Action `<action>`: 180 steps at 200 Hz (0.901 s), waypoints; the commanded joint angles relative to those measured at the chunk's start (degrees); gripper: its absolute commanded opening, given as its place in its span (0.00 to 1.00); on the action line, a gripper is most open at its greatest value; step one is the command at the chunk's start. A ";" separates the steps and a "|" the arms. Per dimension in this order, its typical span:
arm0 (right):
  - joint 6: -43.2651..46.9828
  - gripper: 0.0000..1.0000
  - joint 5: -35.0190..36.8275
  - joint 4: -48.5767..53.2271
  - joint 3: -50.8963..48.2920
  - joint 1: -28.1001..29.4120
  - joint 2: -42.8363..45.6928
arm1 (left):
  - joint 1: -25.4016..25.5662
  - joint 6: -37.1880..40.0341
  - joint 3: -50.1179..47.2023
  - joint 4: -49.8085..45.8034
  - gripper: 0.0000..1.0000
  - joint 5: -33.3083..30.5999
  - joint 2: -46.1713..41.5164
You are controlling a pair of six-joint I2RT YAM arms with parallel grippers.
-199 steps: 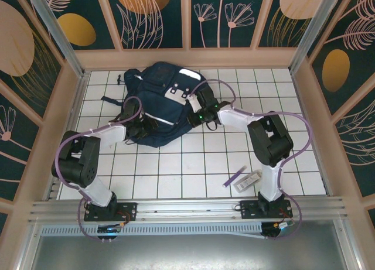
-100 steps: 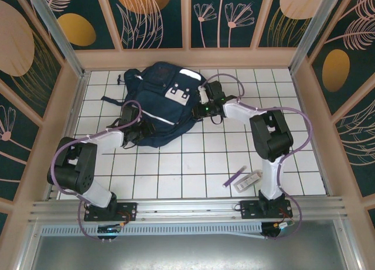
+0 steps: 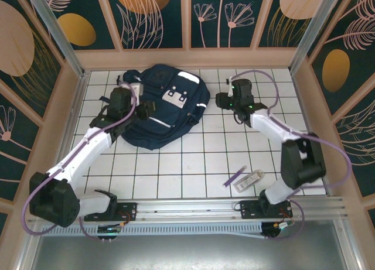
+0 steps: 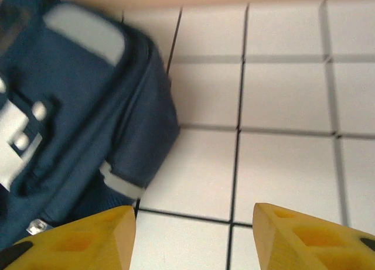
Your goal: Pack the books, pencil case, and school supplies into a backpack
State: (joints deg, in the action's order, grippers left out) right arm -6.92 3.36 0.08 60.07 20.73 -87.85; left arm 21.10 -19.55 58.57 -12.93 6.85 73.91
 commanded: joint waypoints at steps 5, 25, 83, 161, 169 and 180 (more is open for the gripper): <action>2.08 0.65 15.55 -14.20 -5.92 -0.06 8.93 | 3.70 5.55 6.63 -5.80 0.36 1.90 7.53; 3.82 0.99 14.07 -16.07 -7.87 -0.75 13.38 | 7.09 3.85 9.53 -6.75 0.37 0.15 12.75; 3.33 0.99 -8.08 -12.48 -9.04 -2.93 15.13 | 12.66 -2.11 21.92 -16.95 0.43 -11.37 30.64; 1.12 0.90 -16.92 -9.55 -9.31 -1.76 12.45 | 12.72 -11.76 34.60 -28.72 0.42 -21.10 47.01; 0.89 0.88 -17.08 -9.66 -9.62 -1.69 12.29 | 12.73 -11.68 35.46 -29.05 0.32 -19.97 47.59; 0.30 0.87 -17.25 -9.80 -10.20 -1.51 11.94 | 12.71 -11.24 36.49 -29.19 0.20 -18.24 47.53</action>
State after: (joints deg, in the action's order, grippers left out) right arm -5.34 -11.51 -9.67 51.48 18.57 -75.24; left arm 34.57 -29.12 92.55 -36.95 -9.87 119.63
